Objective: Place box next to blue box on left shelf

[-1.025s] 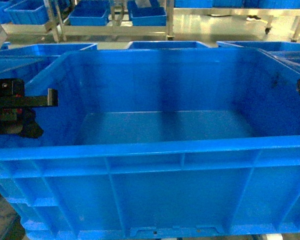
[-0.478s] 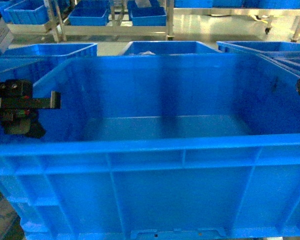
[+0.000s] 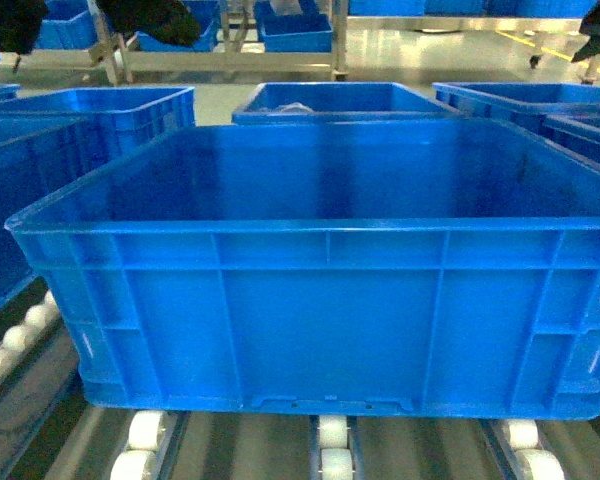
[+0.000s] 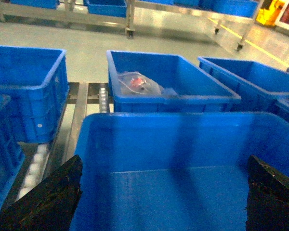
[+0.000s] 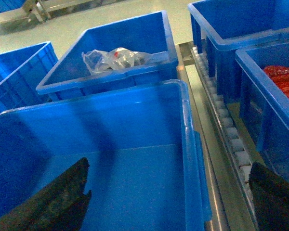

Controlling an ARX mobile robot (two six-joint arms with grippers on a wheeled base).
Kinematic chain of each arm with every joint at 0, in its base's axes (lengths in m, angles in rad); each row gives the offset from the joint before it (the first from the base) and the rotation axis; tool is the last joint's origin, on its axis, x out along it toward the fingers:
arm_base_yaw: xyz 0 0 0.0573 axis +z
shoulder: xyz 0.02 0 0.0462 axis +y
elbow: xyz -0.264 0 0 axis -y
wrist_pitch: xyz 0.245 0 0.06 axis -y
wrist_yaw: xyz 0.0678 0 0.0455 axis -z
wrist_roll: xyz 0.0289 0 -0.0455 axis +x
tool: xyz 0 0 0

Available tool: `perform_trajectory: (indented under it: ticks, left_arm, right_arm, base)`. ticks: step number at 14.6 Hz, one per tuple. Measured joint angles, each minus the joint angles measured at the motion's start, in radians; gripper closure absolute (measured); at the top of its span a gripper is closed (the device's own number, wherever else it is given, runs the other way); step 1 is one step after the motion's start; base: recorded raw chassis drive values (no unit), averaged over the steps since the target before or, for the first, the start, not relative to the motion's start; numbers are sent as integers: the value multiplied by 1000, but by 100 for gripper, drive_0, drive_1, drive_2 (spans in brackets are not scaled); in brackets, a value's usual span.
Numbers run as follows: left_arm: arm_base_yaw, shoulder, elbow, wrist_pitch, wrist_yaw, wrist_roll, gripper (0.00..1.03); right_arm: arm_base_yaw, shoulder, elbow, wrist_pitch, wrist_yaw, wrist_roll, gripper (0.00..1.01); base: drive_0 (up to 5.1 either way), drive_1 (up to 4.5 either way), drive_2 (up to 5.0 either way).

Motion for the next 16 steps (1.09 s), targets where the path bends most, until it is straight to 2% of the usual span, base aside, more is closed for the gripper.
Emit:
perform_trajectory:
  ticks: [1, 3, 4, 5, 6, 7, 8, 11, 12, 13, 14, 15, 16]
  left_arm:
    - [0, -5, 0, -2, -14, -2, 5]
    - [0, -3, 0, -8, -14, -2, 5]
    - [-5, -3, -23, 85, -77, 26, 10]
    - [2, -22, -71, 160, -146, 63, 19]
    - [26, -71, -156, 207, -166, 97, 30]
    - [63, -121, -241, 231, -164, 113, 43]
    - [90, -162, -309, 250, -144, 125, 55]
    - [142, -291, -463, 275, -74, 132, 94]
    - [160, -328, -501, 274, -64, 132, 102]
    - [168, -343, -517, 272, -59, 132, 101]
    - [179, -380, -549, 266, -41, 132, 101]
    - [190, -421, -580, 254, -25, 132, 101]
    - [206, -469, -609, 238, -13, 132, 101]
  right_arm:
    - [0, -2, 0, -7, 1, -1, 1]
    - [0, 11, -6, -14, 1, -3, 3]
    - [0, 13, -24, 63, 16, -20, 5]
    - [-2, 10, -107, 295, 46, -95, 15]
    - [-3, -16, -200, 420, 46, -155, 24]
    - [-17, -54, -306, 523, 44, -205, 37]
    - [-29, -109, -390, 600, 36, -238, 52]
    - [-55, -236, -548, 633, 10, -258, 88]
    - [-61, -266, -591, 633, 6, -262, 99]
    - [-62, -282, -609, 632, 2, -265, 100]
    - [-96, -322, -641, 631, -48, -266, 100]
    - [-124, -367, -671, 626, -57, -266, 99]
    - [-131, -417, -711, 610, -57, -266, 100]
  base:
    - [0, 0, 0]
    - [0, 0, 0]
    - [0, 0, 0]
    - [0, 0, 0]
    - [0, 0, 0]
    - [0, 0, 0]
    - [0, 0, 0]
    - [0, 0, 0]
    - [0, 0, 0]
    - [0, 0, 0]
    - [0, 0, 0]
    - [0, 0, 0]
    - [0, 0, 0]
